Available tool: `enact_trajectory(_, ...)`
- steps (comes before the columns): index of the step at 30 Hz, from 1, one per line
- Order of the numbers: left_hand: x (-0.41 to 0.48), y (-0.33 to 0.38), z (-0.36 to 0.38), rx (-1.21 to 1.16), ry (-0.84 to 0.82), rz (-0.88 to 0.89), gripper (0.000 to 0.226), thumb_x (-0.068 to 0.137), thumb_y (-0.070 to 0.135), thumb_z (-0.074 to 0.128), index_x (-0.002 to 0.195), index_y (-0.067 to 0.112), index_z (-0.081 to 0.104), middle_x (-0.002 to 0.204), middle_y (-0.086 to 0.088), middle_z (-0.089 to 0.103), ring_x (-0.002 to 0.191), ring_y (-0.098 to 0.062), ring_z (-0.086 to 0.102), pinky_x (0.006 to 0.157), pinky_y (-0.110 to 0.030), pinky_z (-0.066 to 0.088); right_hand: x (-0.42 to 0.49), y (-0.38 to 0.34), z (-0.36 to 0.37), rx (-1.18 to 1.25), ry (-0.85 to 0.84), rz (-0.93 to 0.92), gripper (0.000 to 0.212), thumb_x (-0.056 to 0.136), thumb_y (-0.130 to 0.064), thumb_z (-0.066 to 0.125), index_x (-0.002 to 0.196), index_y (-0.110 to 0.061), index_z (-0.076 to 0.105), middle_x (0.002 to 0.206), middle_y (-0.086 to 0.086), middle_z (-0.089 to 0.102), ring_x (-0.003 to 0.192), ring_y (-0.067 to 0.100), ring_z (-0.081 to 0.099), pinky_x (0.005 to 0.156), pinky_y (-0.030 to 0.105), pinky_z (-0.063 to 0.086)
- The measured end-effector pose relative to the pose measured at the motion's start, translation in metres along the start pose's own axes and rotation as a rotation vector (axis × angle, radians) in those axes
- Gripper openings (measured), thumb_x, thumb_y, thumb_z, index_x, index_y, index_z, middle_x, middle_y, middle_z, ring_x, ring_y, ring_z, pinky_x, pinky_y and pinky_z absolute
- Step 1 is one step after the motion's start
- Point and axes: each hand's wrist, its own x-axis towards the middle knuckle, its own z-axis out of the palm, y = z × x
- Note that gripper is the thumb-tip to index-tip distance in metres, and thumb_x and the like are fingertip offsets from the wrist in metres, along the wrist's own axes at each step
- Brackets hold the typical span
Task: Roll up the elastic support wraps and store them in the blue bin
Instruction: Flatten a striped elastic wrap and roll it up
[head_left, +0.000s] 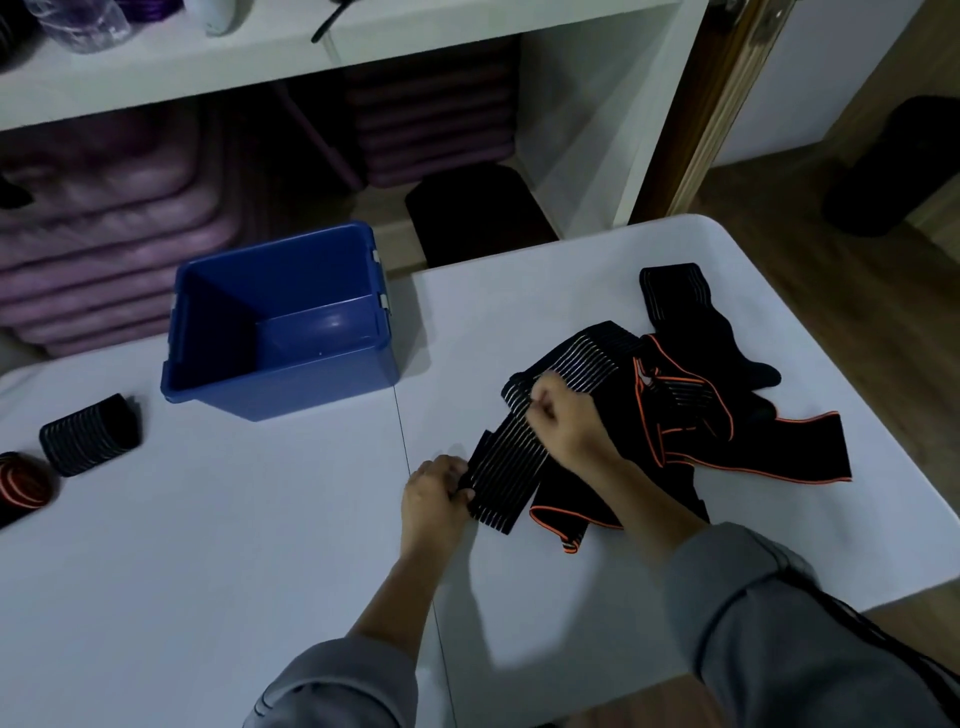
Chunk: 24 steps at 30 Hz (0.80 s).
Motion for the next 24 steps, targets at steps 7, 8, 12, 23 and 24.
enact_trajectory(7, -0.008, -0.003, -0.016, -0.064, -0.126, -0.124, 0.020, 0.076, -0.001, 0.057, 0.069, 0.017, 0.055, 0.082, 0.001, 0.060, 0.078, -0.012, 0.055, 0.070, -0.010, 0.038, -0.002, -0.015, -0.044, 0.146, 0.284, -0.047, 0.015, 0.092, -0.006, 0.050, 0.104, -0.009, 0.058, 0.087, 0.001, 0.063, 0.077, 0.010, 0.059, 0.066, 0.007, 0.040)
enact_trajectory(8, -0.008, -0.002, -0.017, -0.029, -0.151, -0.134, 0.018, 0.075, 0.000, 0.055, 0.067, 0.015, 0.053, 0.083, 0.001, 0.062, 0.081, -0.015, 0.056, 0.070, -0.015, 0.039, -0.004, -0.016, -0.047, 0.145, 0.288, -0.048, 0.016, 0.092, -0.006, 0.051, 0.104, -0.010, 0.059, 0.088, 0.000, 0.064, 0.079, 0.008, 0.060, 0.068, 0.005, 0.040)
enact_trajectory(12, -0.004, 0.003, -0.019, 0.033, -0.184, -0.105, 0.014, 0.071, -0.001, 0.050, 0.069, 0.007, 0.061, 0.081, 0.002, 0.061, 0.081, -0.015, 0.056, 0.070, -0.014, 0.041, -0.013, -0.017, -0.051, 0.129, 0.307, -0.058, 0.017, 0.092, -0.005, 0.052, 0.106, -0.009, 0.060, 0.088, -0.001, 0.063, 0.077, -0.002, 0.057, 0.067, 0.000, 0.038)
enact_trajectory(23, 0.018, 0.020, 0.001, 0.221, -0.168, -0.022, 0.046, 0.077, 0.037, 0.072, 0.118, 0.023, 0.058, 0.111, -0.004, 0.056, 0.107, -0.021, 0.053, 0.092, -0.035, 0.047, -0.034, -0.006, -0.026, 0.176, 0.244, -0.047, 0.016, 0.092, -0.007, 0.053, 0.104, -0.014, 0.061, 0.080, 0.000, 0.060, 0.070, 0.032, 0.059, 0.063, 0.036, 0.050)
enact_trajectory(24, 0.016, 0.021, 0.003, 0.229, -0.163, -0.022, 0.041, 0.076, 0.033, 0.073, 0.113, 0.023, 0.058, 0.108, -0.004, 0.057, 0.104, -0.022, 0.054, 0.088, -0.036, 0.048, -0.034, -0.007, -0.026, 0.190, 0.238, -0.042, 0.016, 0.092, -0.007, 0.053, 0.104, -0.015, 0.061, 0.080, 0.000, 0.060, 0.067, 0.034, 0.060, 0.060, 0.041, 0.052)
